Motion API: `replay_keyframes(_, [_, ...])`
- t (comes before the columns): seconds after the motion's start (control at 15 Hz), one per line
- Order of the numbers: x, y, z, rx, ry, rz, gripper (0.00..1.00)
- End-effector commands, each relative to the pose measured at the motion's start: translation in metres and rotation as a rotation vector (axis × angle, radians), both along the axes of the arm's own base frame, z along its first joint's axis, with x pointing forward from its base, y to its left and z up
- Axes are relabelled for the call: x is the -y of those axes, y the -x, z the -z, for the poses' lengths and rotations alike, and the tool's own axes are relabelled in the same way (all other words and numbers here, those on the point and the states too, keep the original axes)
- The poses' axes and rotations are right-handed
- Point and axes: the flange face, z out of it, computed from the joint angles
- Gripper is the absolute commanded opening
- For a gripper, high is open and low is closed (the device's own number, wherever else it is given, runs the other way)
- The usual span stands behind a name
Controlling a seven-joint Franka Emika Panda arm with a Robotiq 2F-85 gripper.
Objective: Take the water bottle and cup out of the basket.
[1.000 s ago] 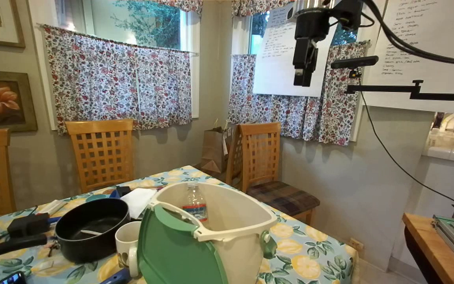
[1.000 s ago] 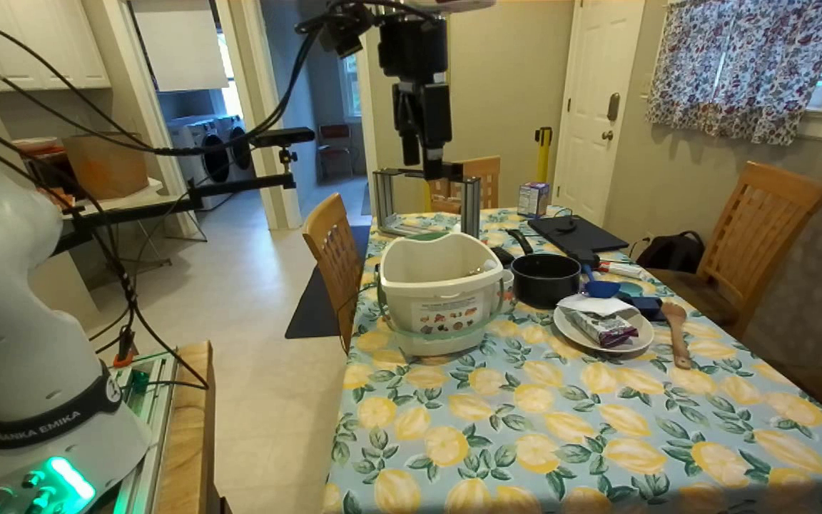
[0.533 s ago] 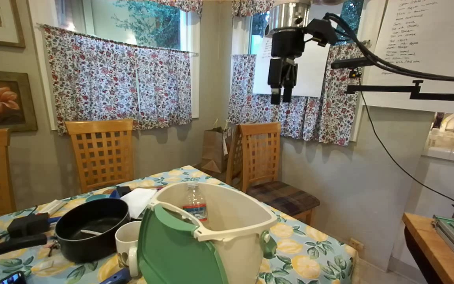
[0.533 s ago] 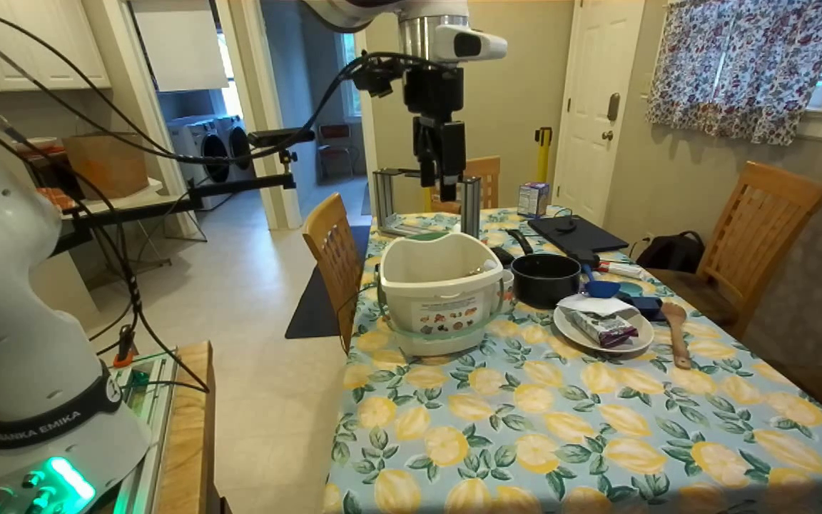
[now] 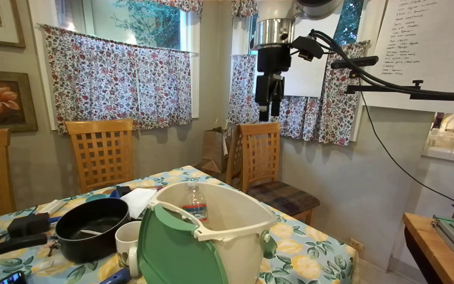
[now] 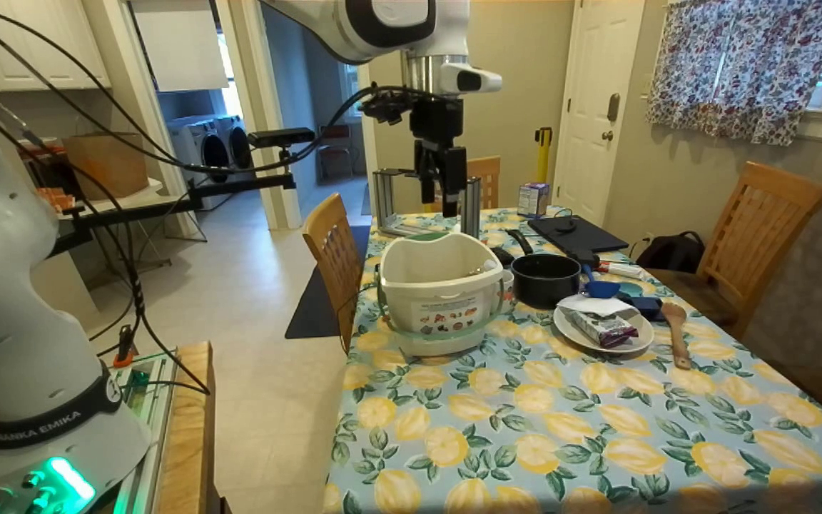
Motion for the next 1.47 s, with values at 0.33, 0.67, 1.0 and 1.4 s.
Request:
replay_keyframes(0.33, [-0.005,-0.016,0.007,0.030,-0.017,0.076,1.00])
replay_keyframes(0.67, [-0.039,-0.046,0.033,0.070,0.000,0.004,1.00])
replay_keyframes(1.0, [-0.067,-0.073,0.069,0.070,0.035,-0.093,1.00])
replay_keyframes(1.4, [-0.089,-0.096,0.109,0.071,0.082,-0.162,1.00])
